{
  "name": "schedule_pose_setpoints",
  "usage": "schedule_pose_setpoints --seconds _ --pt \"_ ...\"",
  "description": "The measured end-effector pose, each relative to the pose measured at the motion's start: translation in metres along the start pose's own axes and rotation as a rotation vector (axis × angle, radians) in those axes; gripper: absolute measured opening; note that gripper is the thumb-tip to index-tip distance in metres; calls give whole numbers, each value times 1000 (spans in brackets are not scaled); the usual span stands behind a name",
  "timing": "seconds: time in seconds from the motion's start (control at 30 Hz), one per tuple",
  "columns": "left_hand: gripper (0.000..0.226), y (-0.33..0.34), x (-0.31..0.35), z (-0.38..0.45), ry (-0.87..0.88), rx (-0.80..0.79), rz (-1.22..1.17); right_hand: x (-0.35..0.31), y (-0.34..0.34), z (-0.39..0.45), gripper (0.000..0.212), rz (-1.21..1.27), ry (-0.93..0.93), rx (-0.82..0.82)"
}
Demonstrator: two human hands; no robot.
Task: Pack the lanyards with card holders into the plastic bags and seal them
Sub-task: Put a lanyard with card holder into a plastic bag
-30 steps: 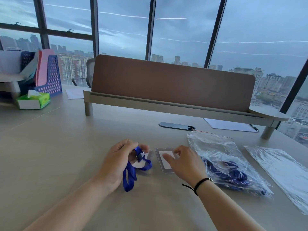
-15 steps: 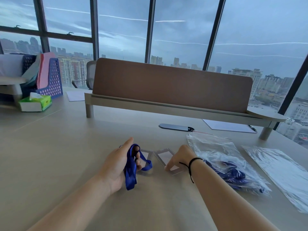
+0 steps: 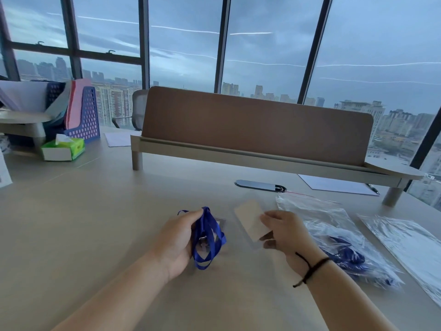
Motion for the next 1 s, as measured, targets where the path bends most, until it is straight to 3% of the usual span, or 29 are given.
schedule_pose_setpoints --seconds 0.07,0.17,0.33,0.43,0.5,0.57,0.7,0.8,1.0 --pt "16 -1 0 -1 14 18 7 -8 17 -31 11 347 -10 -161" --pt "29 2 -5 0 20 16 24 -14 46 -62 26 424 -46 -299" --pt "15 15 -6 0 40 -66 -7 -5 70 -67 18 303 -67 -222" --pt "37 8 -8 5 29 -43 -108 2 70 -65 18 237 -66 -160" --pt "19 12 -11 5 15 -69 -138 3 68 -65 18 191 -74 -122" --pt "35 21 -13 2 -7 -132 -184 4 67 -66 17 172 -82 -96" --pt "46 22 -13 4 -8 -159 -247 6 65 -67 18 147 -81 -66" --pt "55 23 -15 5 -12 -205 -223 6 61 -66 18 172 -80 -41" --pt "41 41 -19 -7 30 -305 21 6 53 -67 19 237 -64 -34"
Point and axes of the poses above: each hand's wrist, its own z-axis towards the middle knuckle, its own y-axis out of the palm, x = y × z, the point moved 10 cm from there along z, towards the middle knuckle, and after that the axes turned 11 degrees about -z, right-handed, at the moved point
